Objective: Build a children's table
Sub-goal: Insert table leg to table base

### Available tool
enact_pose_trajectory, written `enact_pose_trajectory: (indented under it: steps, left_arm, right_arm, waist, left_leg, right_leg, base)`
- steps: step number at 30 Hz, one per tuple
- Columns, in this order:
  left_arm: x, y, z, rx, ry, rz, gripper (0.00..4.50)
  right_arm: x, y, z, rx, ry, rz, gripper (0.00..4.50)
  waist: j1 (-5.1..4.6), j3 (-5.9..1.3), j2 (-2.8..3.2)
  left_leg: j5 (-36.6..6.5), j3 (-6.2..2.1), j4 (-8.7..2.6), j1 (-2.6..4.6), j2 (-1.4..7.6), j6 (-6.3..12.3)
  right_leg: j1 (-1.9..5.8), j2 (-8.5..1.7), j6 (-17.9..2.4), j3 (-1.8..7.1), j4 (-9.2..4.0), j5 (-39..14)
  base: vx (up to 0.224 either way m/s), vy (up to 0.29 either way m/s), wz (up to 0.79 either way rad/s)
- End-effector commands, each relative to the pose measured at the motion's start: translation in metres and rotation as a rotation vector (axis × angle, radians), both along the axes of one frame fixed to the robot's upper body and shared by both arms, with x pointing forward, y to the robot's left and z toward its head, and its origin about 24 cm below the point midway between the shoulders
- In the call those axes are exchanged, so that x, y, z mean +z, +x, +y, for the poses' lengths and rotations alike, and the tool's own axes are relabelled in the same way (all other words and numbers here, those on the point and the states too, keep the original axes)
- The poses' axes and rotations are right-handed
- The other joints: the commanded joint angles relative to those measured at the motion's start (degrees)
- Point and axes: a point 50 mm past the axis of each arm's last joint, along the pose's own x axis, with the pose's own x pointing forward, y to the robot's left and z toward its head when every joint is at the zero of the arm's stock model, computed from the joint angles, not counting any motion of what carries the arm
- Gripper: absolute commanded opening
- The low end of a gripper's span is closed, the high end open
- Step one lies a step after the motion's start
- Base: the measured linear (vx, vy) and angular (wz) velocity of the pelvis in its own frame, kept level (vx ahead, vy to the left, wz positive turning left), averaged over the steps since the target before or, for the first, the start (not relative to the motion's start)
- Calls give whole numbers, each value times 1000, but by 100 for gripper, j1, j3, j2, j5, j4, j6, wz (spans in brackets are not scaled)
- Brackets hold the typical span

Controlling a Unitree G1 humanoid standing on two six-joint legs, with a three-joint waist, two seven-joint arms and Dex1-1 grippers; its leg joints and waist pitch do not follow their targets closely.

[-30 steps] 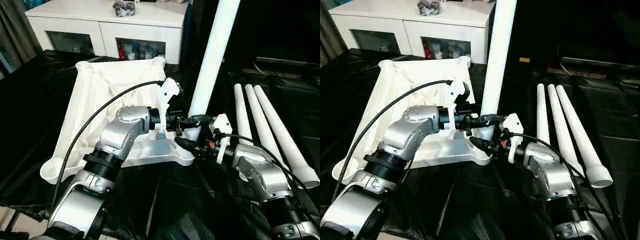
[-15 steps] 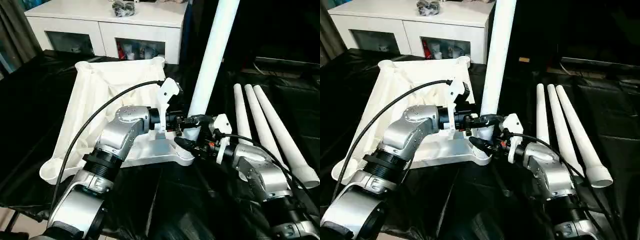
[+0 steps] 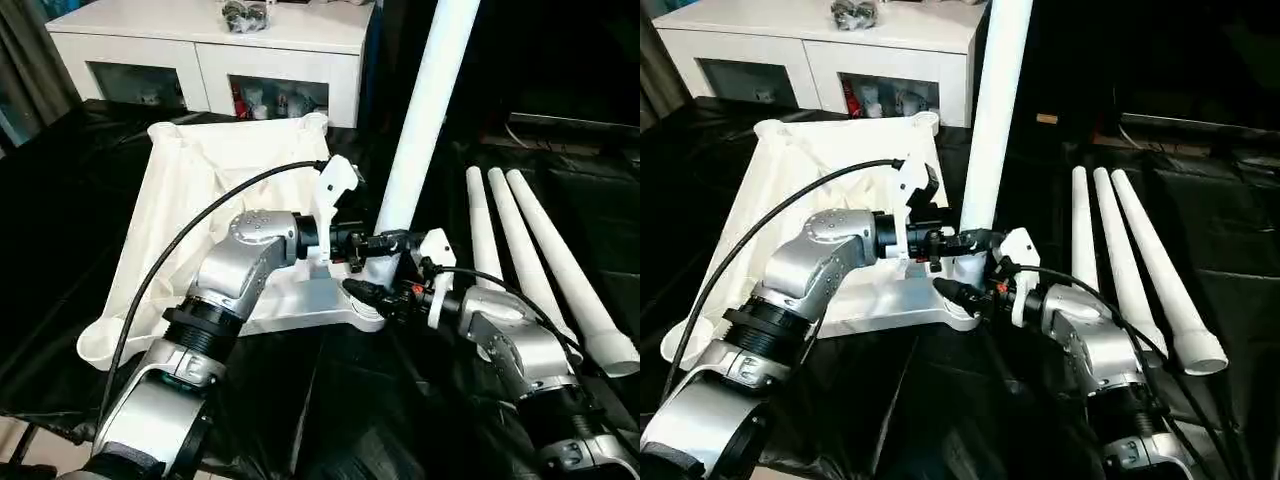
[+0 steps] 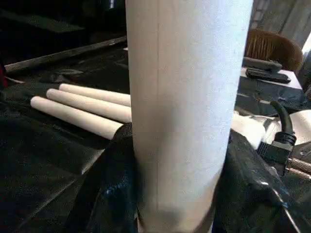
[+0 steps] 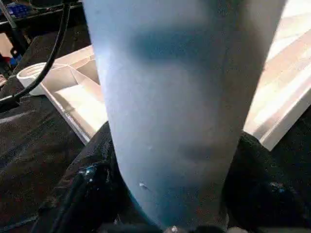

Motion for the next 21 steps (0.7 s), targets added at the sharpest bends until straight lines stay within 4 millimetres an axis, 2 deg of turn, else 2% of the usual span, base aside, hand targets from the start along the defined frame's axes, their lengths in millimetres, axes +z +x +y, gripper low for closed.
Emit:
enact_pose_trajectory:
  steps: [1, 5, 6, 7, 8, 10, 12, 14, 15, 16, 17, 18, 20, 21]
  left_arm:
    - [-27, -2, 10, 27, 130, 67, 188]
    - [-28, -7, 11, -23, 143, 53, 188]
    - [-29, -7, 11, -18, 161, 32, 223]
    - [-29, -7, 11, -10, 169, 14, 223]
    - [-29, -9, 11, -34, 147, 40, 258]
    - [-27, -11, 13, -41, 126, 39, 263]
    - [-24, -12, 17, -37, 90, 25, 284]
    - [-18, -15, 29, -2, 33, -16, 296]
    - [-18, -17, 35, 5, 36, -34, 296]
    - [-18, -18, 37, 8, 42, -44, 296]
    - [-19, -21, 41, 8, 48, -43, 296]
    - [-20, -22, 44, 5, 53, -36, 296]
    - [-23, -29, 58, 10, 73, -8, 296]
    - [-26, -31, 64, 21, 90, 1, 296]
  right_arm:
    - [-5, -2, 6, 39, -14, 36, 246]
    - [-5, -3, 7, 45, -12, 40, 246]
    - [-6, -4, 7, 48, -11, 43, 246]
    - [-6, -4, 7, 50, -11, 44, 246]
    - [-7, -5, 8, 52, -11, 45, 246]
    - [-7, -5, 8, 52, -12, 46, 245]
    - [-8, -6, 9, 53, -13, 47, 244]
    - [-10, -6, 9, 48, -22, 47, 242]
    - [-11, -6, 9, 47, -25, 46, 242]
    - [-11, -6, 9, 46, -26, 46, 242]
    - [-11, -7, 9, 45, -26, 49, 242]
    - [-12, -7, 9, 44, -27, 51, 242]
    - [-14, -8, 10, 45, -29, 56, 241]
    - [-15, -9, 11, 44, -31, 59, 241]
  waist:
    - [38, -219, -77]
    - [42, -220, -77]
    - [37, -227, -66]
    - [36, -223, -61]
    - [36, -225, -72]
    - [34, -225, -65]
    - [34, -242, -58]
    - [32, -253, -50]
    - [33, -285, -45]
    - [25, -293, -31]
    - [28, -324, -51]
    - [39, -316, -27]
    - [37, -283, -28]
    - [36, -285, -80]
  left_leg:
    - [-1298, -116, -488, -47, 281, 253]
    - [-1274, -125, -498, -55, 288, 259]
    - [-1248, -133, -504, -66, 297, 256]
    - [-1246, -132, -503, -69, 297, 261]
    - [-1236, -115, -498, -47, 290, 265]
    - [-1236, -115, -497, -46, 290, 258]
    - [-1099, -120, -494, -68, 293, 263]
    - [-997, -106, -479, -68, 288, 293]
    - [-804, -120, -474, -96, 300, 312]
    - [-726, -120, -472, -105, 304, 322]
    - [-528, -114, -441, -105, 294, 364]
    - [-490, -88, -430, -63, 295, 402]
    - [-566, -92, -459, -91, 309, 390]
    - [-657, -79, -455, -66, 311, 364]
  right_leg:
    - [199, -497, -1071, 277, -604, -2366]
    - [203, -502, -1075, 278, -592, -2307]
    - [214, -507, -1090, 276, -576, -2232]
    - [210, -502, -1095, 276, -579, -2203]
    - [200, -493, -1118, 279, -580, -2145]
    - [200, -492, -1132, 279, -575, -2135]
    - [226, -497, -1168, 280, -544, -1896]
    - [226, -485, -1225, 281, -520, -1643]
    - [264, -496, -1282, 277, -473, -1302]
    - [264, -488, -1304, 273, -455, -1139]
    - [269, -475, -1352, 270, -410, -744]
    - [223, -455, -1438, 265, -409, -542]
    - [238, -464, -1540, 259, -394, -520]
    - [237, -466, -1530, 264, -403, -641]
  base:
    - [0, 0, 0]
    - [0, 0, 0]
    - [0, 0, 0]
    - [0, 0, 0]
    - [0, 0, 0]
    - [0, 0, 0]
    - [0, 0, 0]
    - [0, 0, 0]
    - [0, 0, 0]
    - [0, 0, 0]
    - [0, 0, 0]
    - [0, 0, 0]
    - [0, 0, 0]
    - [0, 0, 0]
